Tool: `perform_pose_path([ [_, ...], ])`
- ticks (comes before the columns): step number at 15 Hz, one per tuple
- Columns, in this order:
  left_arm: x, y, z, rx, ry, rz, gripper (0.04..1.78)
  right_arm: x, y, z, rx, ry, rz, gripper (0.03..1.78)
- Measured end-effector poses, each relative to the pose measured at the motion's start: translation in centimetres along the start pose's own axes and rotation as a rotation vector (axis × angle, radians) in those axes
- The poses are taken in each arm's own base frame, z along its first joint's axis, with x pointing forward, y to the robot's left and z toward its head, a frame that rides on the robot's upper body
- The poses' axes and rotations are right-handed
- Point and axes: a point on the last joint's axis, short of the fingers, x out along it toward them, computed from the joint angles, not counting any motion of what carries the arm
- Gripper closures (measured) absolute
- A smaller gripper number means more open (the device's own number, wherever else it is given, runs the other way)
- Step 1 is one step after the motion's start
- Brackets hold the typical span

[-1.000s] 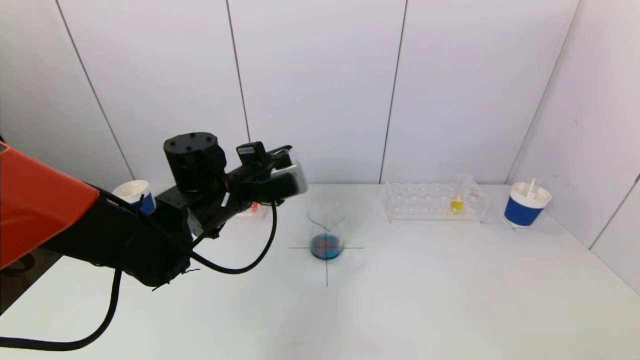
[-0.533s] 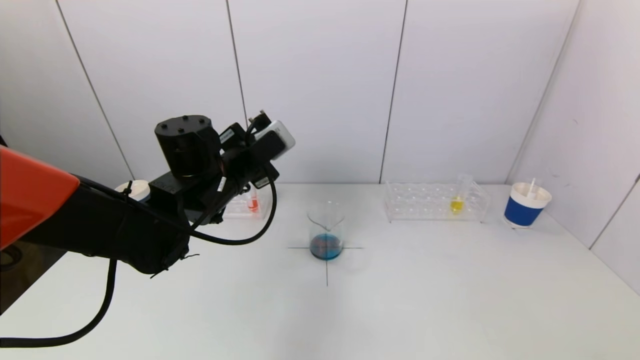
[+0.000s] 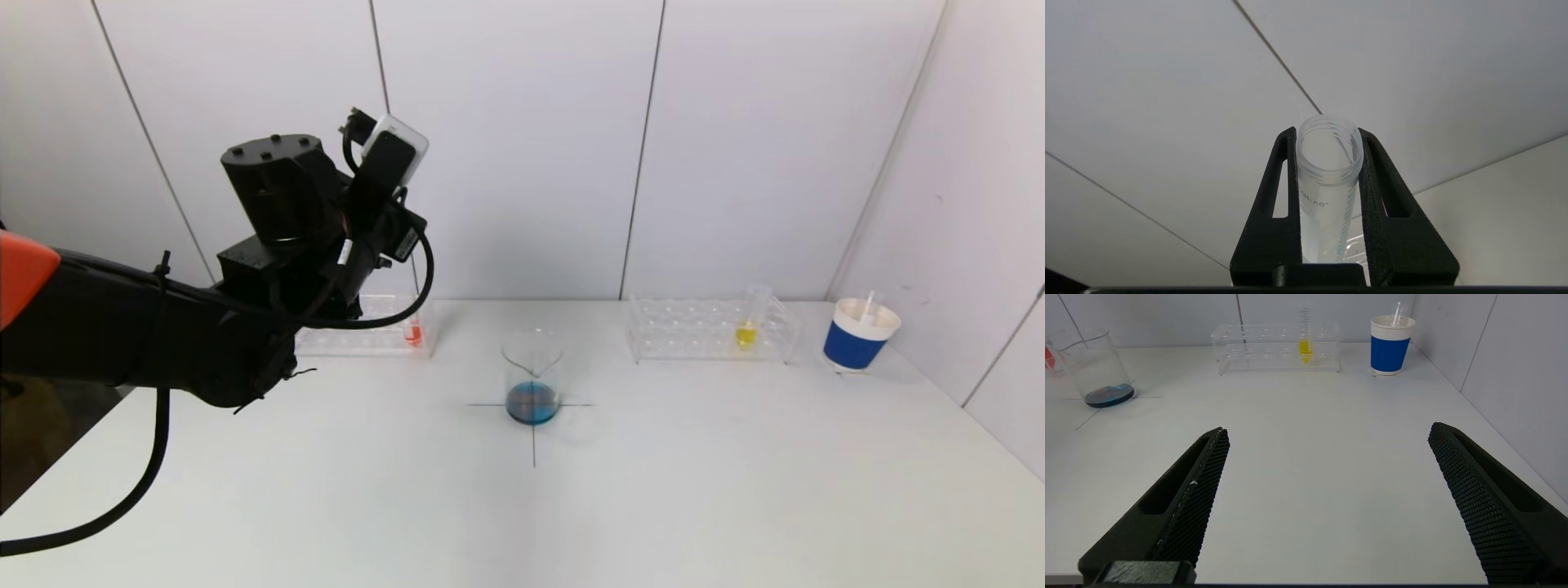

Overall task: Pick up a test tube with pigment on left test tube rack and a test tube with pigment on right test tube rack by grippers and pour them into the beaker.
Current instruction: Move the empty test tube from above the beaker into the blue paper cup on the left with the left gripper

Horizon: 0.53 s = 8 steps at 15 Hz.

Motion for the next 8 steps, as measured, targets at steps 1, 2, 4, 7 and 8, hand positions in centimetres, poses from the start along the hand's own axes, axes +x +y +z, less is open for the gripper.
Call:
perform_pose_path([
  [1,0.2,0.4,0.2,-0.028,0.023,0.048,1.38,0.0,0.0,0.0,0.0,0.0,0.0,0.04],
  [2,0.4,0.7,0.1,-0.051,0.049,0.081,1.38,0.0,0.0,0.0,0.0,0.0,0.0,0.04],
  [4,0.7,1.2,-0.1,-0.075,0.089,0.106,1.38,0.0,0.0,0.0,0.0,0.0,0.0,0.04],
  [7,1.1,2.1,0.3,-0.152,0.145,0.174,1.38,0.0,0.0,0.0,0.0,0.0,0.0,0.04],
  [8,1.2,2.6,0.3,-0.174,0.16,0.184,1.38,0.0,0.0,0.0,0.0,0.0,0.0,0.04],
])
